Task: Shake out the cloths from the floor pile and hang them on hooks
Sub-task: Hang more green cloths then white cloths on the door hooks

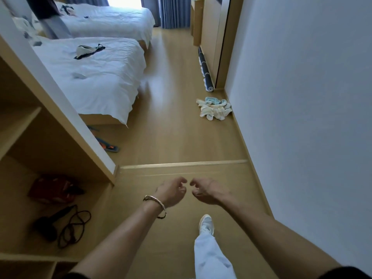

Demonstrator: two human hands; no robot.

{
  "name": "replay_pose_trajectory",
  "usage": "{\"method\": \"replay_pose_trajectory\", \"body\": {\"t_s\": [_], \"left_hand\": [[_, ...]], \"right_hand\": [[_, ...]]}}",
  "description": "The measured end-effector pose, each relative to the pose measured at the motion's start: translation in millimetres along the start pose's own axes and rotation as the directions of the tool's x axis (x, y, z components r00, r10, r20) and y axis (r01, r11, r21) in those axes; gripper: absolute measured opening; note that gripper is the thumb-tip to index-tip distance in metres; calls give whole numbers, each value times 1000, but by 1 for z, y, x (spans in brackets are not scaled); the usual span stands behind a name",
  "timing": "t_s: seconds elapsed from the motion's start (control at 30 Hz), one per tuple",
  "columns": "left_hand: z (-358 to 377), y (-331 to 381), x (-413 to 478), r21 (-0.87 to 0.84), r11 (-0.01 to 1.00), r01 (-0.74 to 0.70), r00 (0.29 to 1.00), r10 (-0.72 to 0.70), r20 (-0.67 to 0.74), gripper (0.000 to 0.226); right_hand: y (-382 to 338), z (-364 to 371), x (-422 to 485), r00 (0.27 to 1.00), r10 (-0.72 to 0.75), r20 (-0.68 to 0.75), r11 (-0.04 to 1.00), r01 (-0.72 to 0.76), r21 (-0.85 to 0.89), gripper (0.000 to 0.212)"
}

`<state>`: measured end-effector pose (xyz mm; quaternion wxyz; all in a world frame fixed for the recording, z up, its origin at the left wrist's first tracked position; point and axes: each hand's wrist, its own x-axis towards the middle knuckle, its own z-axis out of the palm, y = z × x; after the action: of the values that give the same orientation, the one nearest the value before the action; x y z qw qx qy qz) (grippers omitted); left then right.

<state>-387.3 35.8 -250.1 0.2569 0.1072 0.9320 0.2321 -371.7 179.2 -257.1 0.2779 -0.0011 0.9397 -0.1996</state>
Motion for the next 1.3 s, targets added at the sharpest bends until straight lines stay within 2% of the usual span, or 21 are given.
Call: {"method": "replay_pose_trajectory", "body": {"t_s": [0.1,0.27,0.4,0.6,0.93,1.23,1.3], "left_hand": [[-19,11,57,31,999,21,1000,-21,3,37],[-55,39,150,-15,994,104,995,-104,11,39],[-85,61,214,-60,994,92,994,-95,-45,39],[-115,78,293,-20,995,102,994,-102,-29,41],[-175,99,469,-8,1000,-20,1000,20,6,42],[-261,130,657,26,983,-180,981,178,72,45],[-272,139,679,20,980,-197,975,194,108,45]], "right_hand": [[12,-35,57,999,-34,3,999,34,16,42],[32,-120,148,994,-109,17,994,108,23,40],[49,-176,206,989,-144,35,989,143,37,39],[74,-223,265,986,-141,86,990,139,24,42],[117,-321,395,997,-19,69,999,21,-28,42],[147,-434,514,981,195,14,980,-195,31,45],[146,-448,529,976,212,44,976,-214,35,46]]}}
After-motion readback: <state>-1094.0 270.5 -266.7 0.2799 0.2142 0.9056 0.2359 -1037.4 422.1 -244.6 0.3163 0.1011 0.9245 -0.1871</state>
